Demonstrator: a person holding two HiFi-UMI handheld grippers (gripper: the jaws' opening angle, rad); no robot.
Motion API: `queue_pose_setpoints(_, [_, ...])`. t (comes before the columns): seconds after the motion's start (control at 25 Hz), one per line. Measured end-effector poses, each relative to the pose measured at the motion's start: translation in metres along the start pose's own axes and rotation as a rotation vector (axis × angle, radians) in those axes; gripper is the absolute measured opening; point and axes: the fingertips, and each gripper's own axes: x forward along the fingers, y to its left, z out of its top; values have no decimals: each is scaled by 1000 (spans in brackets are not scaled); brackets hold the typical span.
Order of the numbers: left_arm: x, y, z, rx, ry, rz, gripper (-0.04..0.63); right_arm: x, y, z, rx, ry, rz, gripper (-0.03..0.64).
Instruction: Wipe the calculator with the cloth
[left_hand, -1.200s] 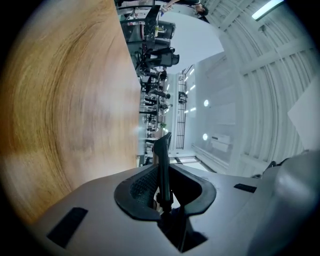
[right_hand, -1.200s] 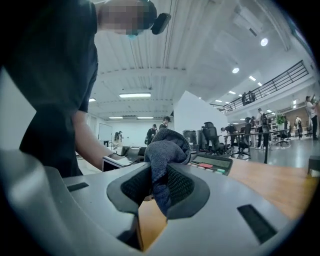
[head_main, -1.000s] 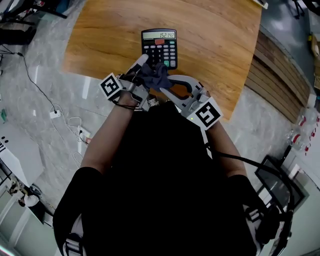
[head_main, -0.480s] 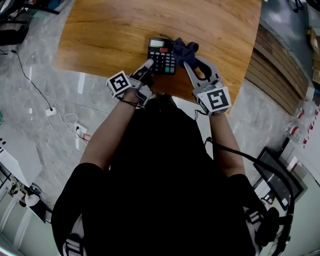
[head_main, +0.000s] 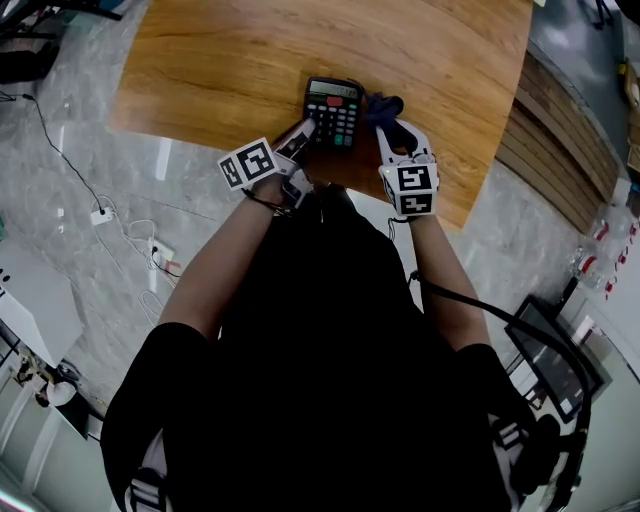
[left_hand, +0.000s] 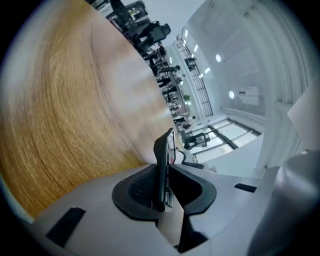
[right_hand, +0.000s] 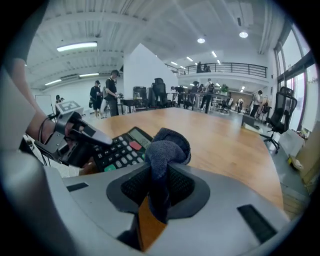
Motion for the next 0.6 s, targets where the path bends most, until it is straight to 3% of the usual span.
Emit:
queue_pose_setpoints(0.12, [0,0,-4,156,64,63,79,10,4,-23,-12,102,-7,80])
queue_pose_setpoints(0.36, [-1,8,-6,427,152,231,103,22,9,-37,-10,191,8,80])
queue_pose_setpoints(0.6, [-3,20,-8,575,226,390,114,26,6,-39,2,196,24,80])
